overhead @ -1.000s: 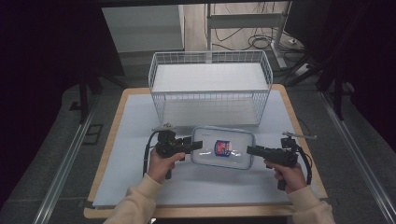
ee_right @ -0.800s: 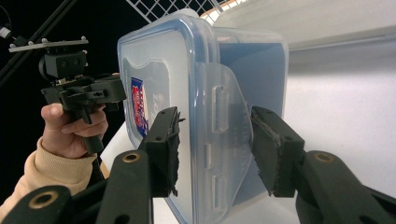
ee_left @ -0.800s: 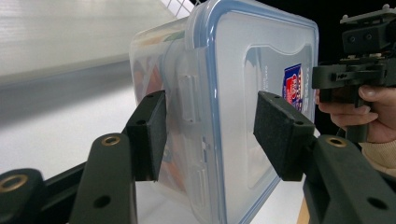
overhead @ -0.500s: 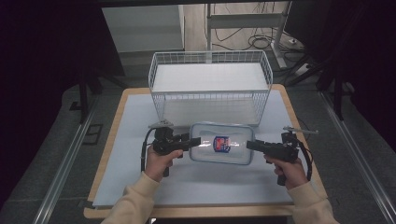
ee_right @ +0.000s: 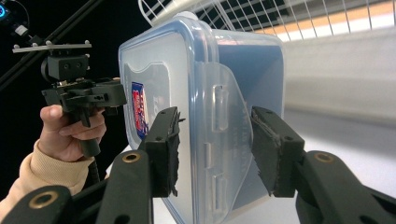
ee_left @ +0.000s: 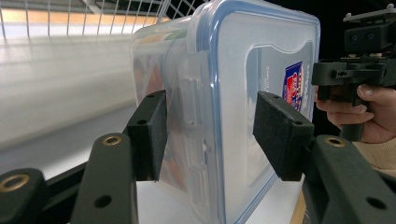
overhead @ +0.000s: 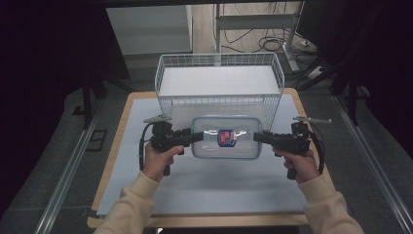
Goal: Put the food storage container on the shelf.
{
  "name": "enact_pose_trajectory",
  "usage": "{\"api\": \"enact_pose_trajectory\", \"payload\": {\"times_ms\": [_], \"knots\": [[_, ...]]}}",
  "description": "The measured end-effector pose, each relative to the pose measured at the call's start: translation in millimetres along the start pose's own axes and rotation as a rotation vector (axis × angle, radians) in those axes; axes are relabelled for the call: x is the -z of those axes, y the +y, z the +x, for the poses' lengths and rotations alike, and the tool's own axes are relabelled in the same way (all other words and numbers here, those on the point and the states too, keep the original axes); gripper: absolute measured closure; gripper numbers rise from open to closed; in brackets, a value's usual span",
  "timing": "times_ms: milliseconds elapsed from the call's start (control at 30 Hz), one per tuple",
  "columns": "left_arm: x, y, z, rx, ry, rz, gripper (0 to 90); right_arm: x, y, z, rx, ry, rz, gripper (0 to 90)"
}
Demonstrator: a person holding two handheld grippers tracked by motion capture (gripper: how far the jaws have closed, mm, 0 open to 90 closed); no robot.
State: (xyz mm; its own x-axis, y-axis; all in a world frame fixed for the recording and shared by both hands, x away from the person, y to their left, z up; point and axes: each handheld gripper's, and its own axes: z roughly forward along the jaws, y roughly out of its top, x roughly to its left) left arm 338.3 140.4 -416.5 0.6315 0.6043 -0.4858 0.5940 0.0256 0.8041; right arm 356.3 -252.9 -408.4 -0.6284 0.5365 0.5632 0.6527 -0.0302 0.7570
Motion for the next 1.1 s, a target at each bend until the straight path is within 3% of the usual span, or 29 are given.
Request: {"api": "enact_pose_trajectory", "payload": {"times_ms": [100, 433, 700, 1100], "knots": [[5.1, 16.2, -1.3, -0.006, -0.004, -0.015, 46.4, -0.2, 16.6, 7.8, 0.032, -0.001, -0.010, 53.7], [14.9, 53.7, -3.7, -0.026, 0.011, -0.045, 46.3, -4.5, 55.4, 18.8, 0.072, 0.012, -0.021, 53.7], [24.9, 94.9, -5.6, -0.043, 0.030, -0.080, 46.3, -10.1, 100.2, 28.9, 0.106, 0.029, -0.039, 53.7], [23.1, 133.8, 3.3, -0.052, 0.061, -0.092, 46.2, -24.3, 144.4, 23.6, 0.121, 0.042, -0.029, 53.1]]}}
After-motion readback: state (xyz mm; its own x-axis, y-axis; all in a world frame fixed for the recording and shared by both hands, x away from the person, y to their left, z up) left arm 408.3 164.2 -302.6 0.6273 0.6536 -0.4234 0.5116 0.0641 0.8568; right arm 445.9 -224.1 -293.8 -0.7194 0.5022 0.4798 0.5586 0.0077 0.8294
